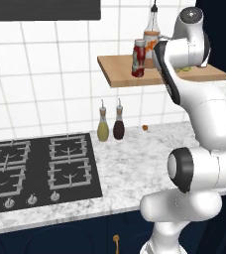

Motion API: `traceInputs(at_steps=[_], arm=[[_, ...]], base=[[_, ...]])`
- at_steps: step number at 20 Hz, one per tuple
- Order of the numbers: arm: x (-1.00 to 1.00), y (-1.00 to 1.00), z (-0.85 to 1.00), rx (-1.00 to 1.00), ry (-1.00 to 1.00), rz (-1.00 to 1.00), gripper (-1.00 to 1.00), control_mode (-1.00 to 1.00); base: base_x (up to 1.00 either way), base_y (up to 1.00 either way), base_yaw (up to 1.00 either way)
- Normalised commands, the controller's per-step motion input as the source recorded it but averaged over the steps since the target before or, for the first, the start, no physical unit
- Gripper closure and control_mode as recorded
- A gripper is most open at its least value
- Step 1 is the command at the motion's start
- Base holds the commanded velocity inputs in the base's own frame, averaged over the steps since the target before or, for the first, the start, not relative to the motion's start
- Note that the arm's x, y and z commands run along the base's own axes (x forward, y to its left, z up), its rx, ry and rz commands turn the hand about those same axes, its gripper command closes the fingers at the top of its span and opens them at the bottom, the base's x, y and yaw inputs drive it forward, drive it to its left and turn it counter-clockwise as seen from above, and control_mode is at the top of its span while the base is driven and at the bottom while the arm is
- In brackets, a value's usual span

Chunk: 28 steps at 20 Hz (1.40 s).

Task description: Put the shaker and condiment bottle from the counter next to their counterparts in the cabinet.

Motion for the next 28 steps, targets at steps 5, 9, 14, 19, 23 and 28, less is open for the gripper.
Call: traceInputs(at_steps=[5,9,14,19,23,28], arm=[[0.00,0.00,0.01,0.00,0.00,0.00,-1.00,-1.00],[-0.08,0.00,0.17,0.00,0.00,0.00,-1.00,-1.00],[-0.34,0.00,0.34,0.00,0.00,0.01,-1.00,-1.00],[-0.51,0.00,-0.11,0.00,-0.04,0.01,-1.00,-1.00],[-0.75,0.01,-0.72,-0.02,-0.21,0.04,-1.00,-1.00],[-0.96,0.00,-0.28,0.00,-0.22,0.04,-1.00,-1.00]], base=[[0.00,0.00,0.00],[0.00,0.00,0.00],[0.00,0.00,0.00],[0.00,0.00,0.00],[0.00,0.00,0.00],[0.00,0.00,0.00]])
